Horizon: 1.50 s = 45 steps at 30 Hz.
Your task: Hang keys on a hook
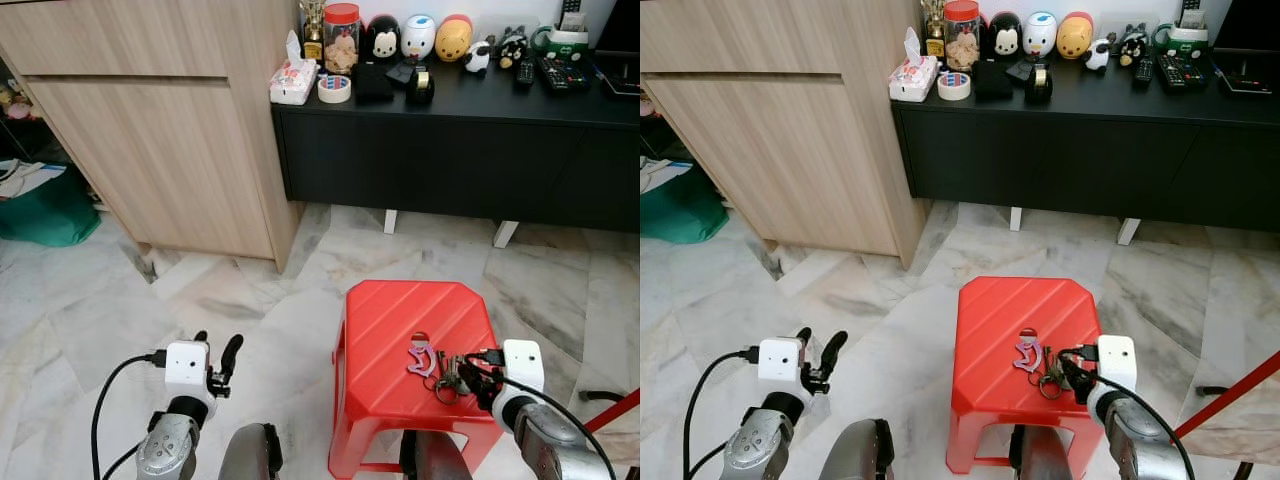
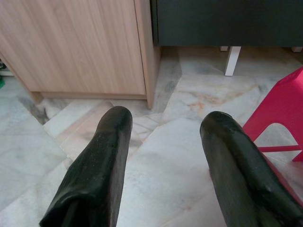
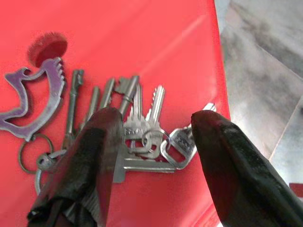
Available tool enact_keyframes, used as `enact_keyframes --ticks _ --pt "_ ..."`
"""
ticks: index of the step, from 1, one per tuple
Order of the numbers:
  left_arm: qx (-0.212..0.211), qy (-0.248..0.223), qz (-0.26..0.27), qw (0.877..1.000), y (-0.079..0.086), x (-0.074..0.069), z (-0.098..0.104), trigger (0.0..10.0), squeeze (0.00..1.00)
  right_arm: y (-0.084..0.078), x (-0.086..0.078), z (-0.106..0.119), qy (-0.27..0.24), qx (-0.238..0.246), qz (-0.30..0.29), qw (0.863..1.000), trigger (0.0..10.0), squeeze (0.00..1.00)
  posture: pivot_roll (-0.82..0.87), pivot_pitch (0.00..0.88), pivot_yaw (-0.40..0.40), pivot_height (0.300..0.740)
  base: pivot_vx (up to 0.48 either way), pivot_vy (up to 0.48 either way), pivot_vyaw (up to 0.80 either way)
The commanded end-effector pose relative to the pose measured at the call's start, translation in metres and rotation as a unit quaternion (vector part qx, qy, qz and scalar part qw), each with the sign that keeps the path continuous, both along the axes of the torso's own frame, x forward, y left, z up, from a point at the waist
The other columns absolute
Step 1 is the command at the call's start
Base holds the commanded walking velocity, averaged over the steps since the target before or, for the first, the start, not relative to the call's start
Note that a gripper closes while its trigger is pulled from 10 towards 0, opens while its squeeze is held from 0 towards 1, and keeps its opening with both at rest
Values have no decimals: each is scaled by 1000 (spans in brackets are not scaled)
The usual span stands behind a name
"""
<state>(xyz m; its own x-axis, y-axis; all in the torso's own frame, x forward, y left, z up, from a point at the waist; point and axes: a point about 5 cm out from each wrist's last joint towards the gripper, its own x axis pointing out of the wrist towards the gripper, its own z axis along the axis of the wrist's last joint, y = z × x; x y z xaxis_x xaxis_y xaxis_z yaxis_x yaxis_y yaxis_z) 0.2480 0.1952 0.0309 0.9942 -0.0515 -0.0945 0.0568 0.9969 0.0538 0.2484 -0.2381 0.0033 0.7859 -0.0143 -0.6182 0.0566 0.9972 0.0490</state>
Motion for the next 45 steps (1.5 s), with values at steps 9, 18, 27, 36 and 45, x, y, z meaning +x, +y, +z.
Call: enact_keyframes --ticks 9,18,27,36,45 --pt "2 7 -1 1000 1 -1 -2 10000 0 1 2 -3 5 3 -8 1000 10000 0 32 86 50 599 0 0 0" --pt "4 9 1 1000 3 -2 -3 10000 0 5 3 -8 13 4 -9 1000 10000 0 38 89 51 599 0 0 0" --pt "8 8 1 1000 4 -2 -3 10000 0 5 5 -9 13 3 -11 1000 10000 0 38 89 51 599 0 0 0" --pt "10 9 -5 1000 1 -2 -4 10000 0 3 5 -10 13 -3 -14 1000 0 0 37 86 52 599 0 0 0" --pt "11 10 -4 1000 2 -2 -4 10000 0 4 5 -12 16 -1 -11 1000 0 0 40 85 52 599 0 0 0"
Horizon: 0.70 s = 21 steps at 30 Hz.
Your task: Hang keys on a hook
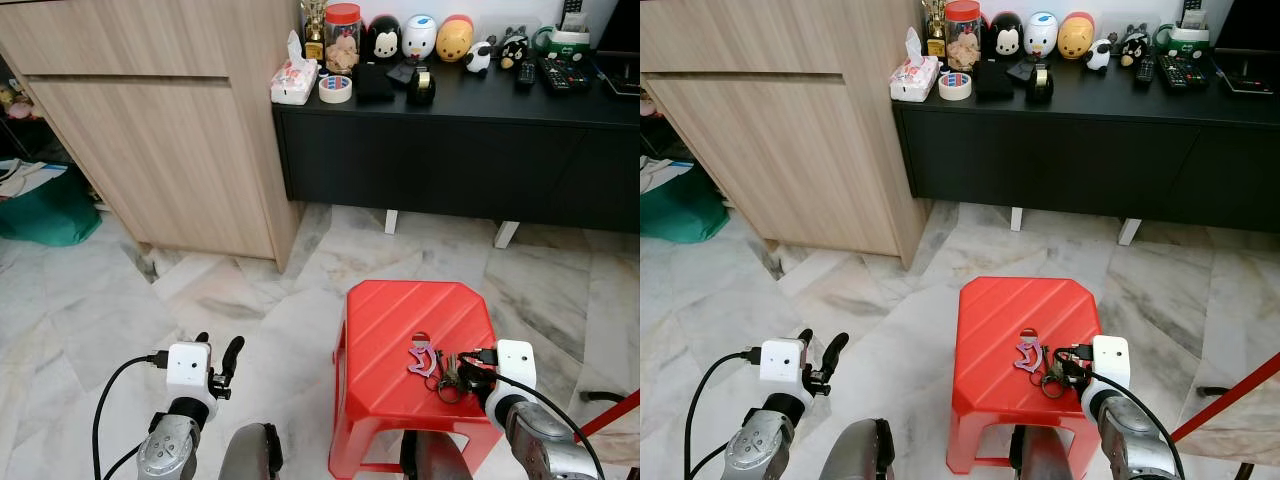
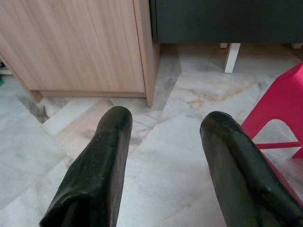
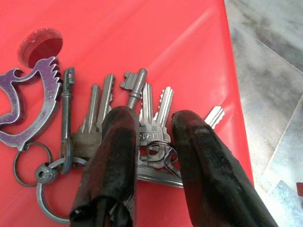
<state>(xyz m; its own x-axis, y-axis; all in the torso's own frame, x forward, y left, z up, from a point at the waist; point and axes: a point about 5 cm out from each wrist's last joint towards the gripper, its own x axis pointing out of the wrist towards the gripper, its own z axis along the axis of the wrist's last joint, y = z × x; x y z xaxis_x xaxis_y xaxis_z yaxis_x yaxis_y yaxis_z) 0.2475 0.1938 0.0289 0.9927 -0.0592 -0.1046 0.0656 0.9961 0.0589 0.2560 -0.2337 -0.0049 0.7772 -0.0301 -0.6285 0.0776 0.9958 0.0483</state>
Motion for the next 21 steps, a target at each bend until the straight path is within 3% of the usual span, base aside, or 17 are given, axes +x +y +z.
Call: enact_keyframes --ticks 1,12,21 --pt "9 6 0 1000 4 -2 -2 10000 0 0 -3 -3 10 -1 -1 1000 0 0 39 86 53 599 0 0 0" --pt "10 7 0 1000 3 -2 -2 10000 0 0 -1 -2 4 -4 -1 1000 0 0 38 88 53 599 0 0 0" --pt "12 9 2 1000 3 -1 -2 10000 0 9 13 15 -74 13 -2 997 0 0 38 89 51 599 0 0 0"
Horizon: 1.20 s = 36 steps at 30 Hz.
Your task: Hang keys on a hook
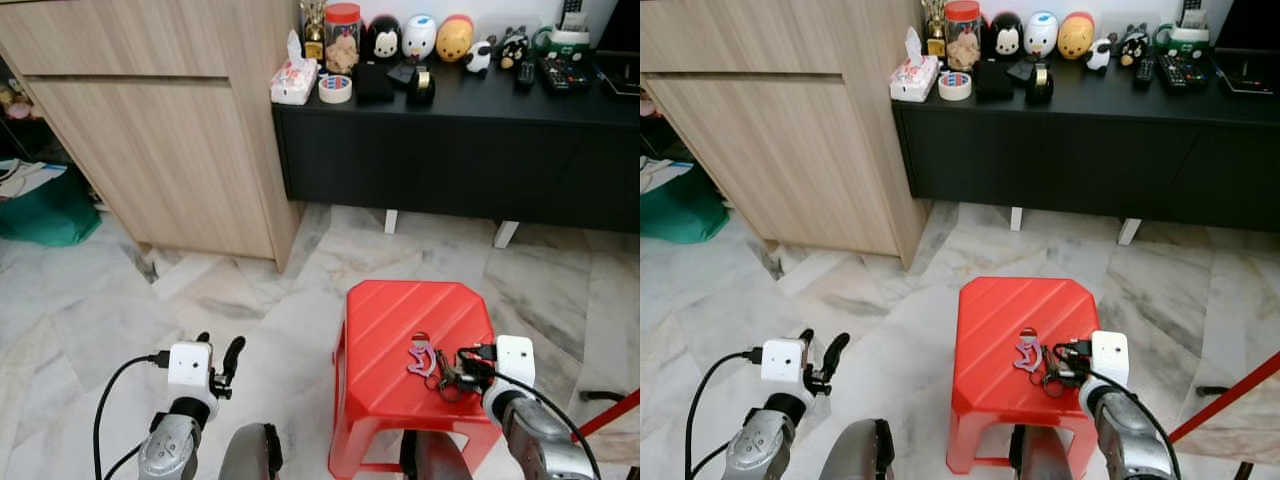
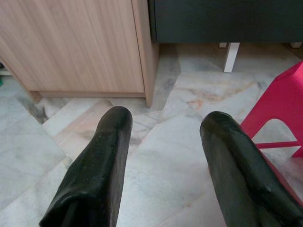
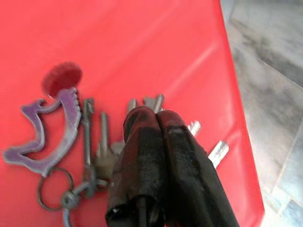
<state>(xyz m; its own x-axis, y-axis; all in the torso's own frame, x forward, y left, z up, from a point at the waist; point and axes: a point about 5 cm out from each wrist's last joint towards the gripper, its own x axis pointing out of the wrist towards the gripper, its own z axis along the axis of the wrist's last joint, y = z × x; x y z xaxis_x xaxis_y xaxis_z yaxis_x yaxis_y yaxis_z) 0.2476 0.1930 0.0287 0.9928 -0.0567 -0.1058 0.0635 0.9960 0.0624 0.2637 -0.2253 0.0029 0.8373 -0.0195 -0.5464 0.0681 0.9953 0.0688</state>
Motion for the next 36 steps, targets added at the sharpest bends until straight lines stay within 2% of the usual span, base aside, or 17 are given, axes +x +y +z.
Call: enact_keyframes --ticks 1,4,5,6,7,9,10,12,13,17,25,36 --pt "10 8 1 1000 4 -1 -2 10000 0 2 6 9 -29 8 -2 1000 0 0 38 89 51 599 0 0 0" --pt "11 10 1 1000 5 -1 -3 10000 0 5 8 11 -37 13 3 999 0 0 37 87 49 599 0 0 0" --pt "11 11 2 1000 5 -1 -3 10000 0 6 8 10 -38 14 5 999 1490 0 37 87 49 599 0 0 0" --pt "11 11 2 1000 5 -1 -3 10000 0 6 8 10 -38 14 5 999 1490 0 37 87 49 599 0 0 0" --pt "12 12 2 1000 5 -1 -3 10000 0 7 8 10 -39 14 4 999 10000 0 37 87 49 599 0 0 0" --pt "13 13 2 1000 4 -1 -4 10000 0 5 7 10 -41 11 -3 999 10000 0 38 88 48 599 0 0 0" --pt "14 13 3 1000 4 -1 -4 10000 0 1 6 11 -45 8 -13 999 10000 118 38 88 48 599 0 0 0" --pt "14 14 3 1000 5 -2 -4 10000 0 0 6 12 -47 7 -17 999 10000 118 38 88 48 599 0 0 0" --pt "14 15 3 1000 5 -2 -4 10000 0 -5 4 13 -53 0 -35 998 10000 1000 38 88 48 599 0 0 0" --pt "14 16 3 1000 4 -3 -5 10000 0 -11 -2 12 -53 -7 -65 996 10000 1000 38 88 48 599 0 0 0" --pt "14 17 2 1000 4 -3 -6 10000 0 -1 -10 1 -17 7 -48 999 10000 1000 37 93 45 599 0 0 0" --pt "14 20 2 1000 4 -4 -7 10000 0 -1 -12 0 2 10 -41 999 10000 1000 37 93 45 599 0 0 0"
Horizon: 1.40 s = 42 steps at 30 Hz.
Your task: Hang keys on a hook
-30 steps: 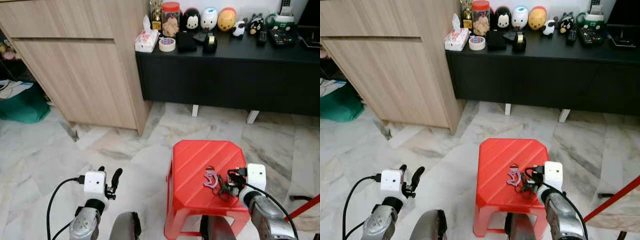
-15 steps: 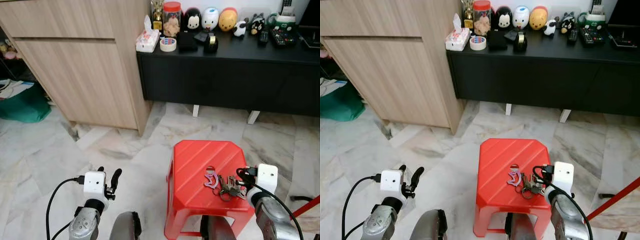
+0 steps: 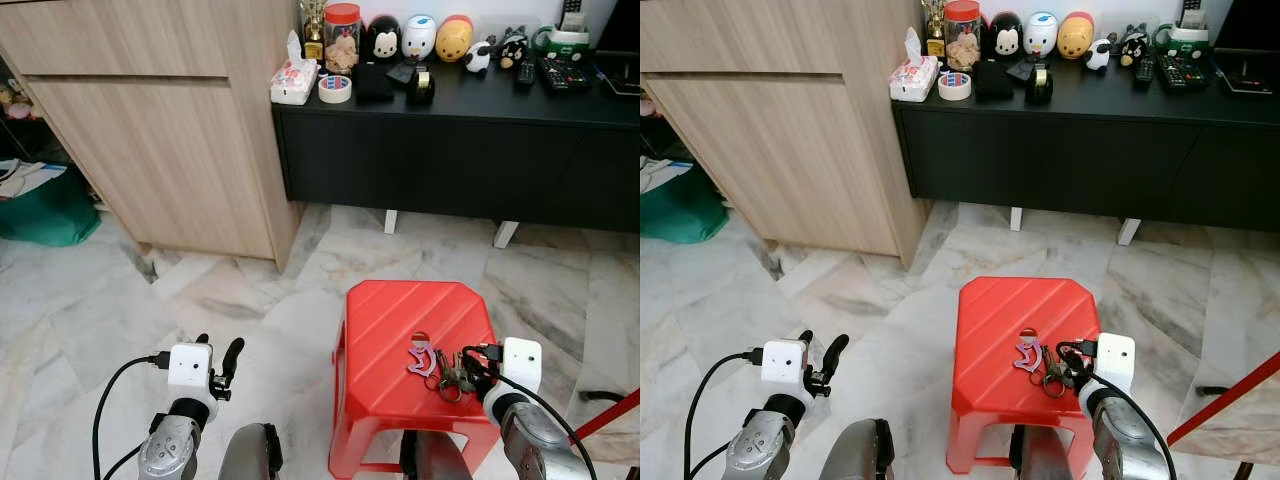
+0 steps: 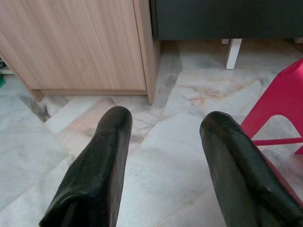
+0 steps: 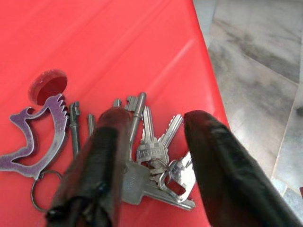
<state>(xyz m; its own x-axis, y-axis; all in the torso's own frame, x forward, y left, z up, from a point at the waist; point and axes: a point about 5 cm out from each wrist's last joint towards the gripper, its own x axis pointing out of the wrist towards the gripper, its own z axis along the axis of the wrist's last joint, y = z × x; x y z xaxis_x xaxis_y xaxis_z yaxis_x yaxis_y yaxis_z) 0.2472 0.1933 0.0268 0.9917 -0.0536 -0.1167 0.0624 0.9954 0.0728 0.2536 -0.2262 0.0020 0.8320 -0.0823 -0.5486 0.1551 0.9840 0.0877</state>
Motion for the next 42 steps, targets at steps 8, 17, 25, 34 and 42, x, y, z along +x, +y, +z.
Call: enact_keyframes --ticks 8,17,25,34,42 --pt "12 14 -4 1000 2 -4 -6 10000 0 -4 -5 1 9 -1 3 1000 10000 8 37 93 45 599 0 0 0" --pt "15 16 -6 1000 3 -3 -7 10000 0 2 -8 -3 26 9 22 999 10000 0 37 83 45 599 0 0 0" --pt "16 15 -6 1000 3 -2 -6 10000 0 1 -8 -5 30 7 20 999 10000 0 38 80 46 599 0 0 0" --pt "16 13 -6 1000 3 -3 -6 10000 0 -12 -8 0 13 -13 -22 1000 10000 0 38 82 46 599 0 0 0" --pt "15 15 -7 1000 3 -3 -7 10000 0 -3 -10 -3 17 0 -10 1000 10000 0 38 86 47 599 0 0 0"
